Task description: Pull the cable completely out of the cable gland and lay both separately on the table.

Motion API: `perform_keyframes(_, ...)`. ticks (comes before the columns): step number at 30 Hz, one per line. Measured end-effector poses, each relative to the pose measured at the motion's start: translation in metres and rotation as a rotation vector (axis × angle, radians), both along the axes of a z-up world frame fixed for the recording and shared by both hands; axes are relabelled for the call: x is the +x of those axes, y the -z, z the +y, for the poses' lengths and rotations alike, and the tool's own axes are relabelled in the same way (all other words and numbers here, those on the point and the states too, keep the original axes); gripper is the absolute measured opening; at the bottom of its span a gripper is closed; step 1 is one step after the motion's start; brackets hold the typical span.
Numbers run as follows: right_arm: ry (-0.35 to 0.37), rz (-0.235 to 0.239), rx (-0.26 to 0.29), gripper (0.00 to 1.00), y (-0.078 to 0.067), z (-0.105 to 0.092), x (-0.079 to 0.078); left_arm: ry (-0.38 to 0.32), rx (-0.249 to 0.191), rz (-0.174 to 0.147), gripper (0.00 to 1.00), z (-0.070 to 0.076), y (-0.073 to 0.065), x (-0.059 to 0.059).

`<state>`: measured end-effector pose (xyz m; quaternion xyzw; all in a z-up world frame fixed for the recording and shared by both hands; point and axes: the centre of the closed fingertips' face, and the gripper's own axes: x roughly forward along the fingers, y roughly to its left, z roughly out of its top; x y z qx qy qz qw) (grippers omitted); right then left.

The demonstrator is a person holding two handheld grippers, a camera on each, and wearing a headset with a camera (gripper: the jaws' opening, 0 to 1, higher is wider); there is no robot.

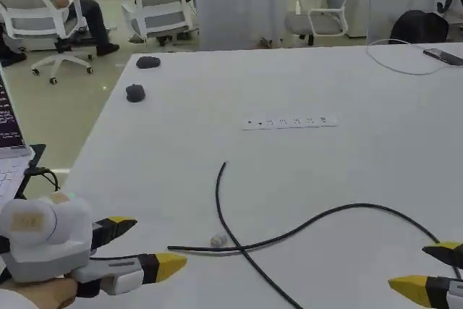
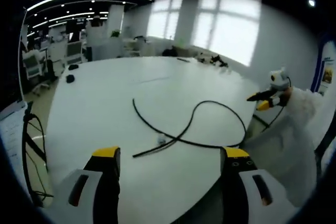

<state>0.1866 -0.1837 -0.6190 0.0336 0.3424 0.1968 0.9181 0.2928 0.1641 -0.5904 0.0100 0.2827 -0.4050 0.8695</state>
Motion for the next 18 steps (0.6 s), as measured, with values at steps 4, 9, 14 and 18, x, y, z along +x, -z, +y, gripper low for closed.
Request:
perform_keyframes(4,0.035,0.025,-0.025,0.61,0.002,-0.010,-0.017,-0.051,-0.039,0.031,0.85,0.010,-0.011,-0.018)
perform_keyframes(9,0.075,0.036,-0.011,0.63,-0.002,-0.017,-0.030,-0.087,-0.097,0.050,0.89,0.011,-0.021,-0.029)
perform_keyframes(14,0.075,0.026,-0.014,0.63,-0.010,-0.017,-0.030,-0.107,-0.129,0.042,0.89,0.009,-0.031,-0.037)
perform_keyframes(18,0.059,0.023,-0.019,0.64,-0.010,-0.015,-0.030,-0.140,-0.183,0.065,0.89,0.008,-0.035,-0.038)
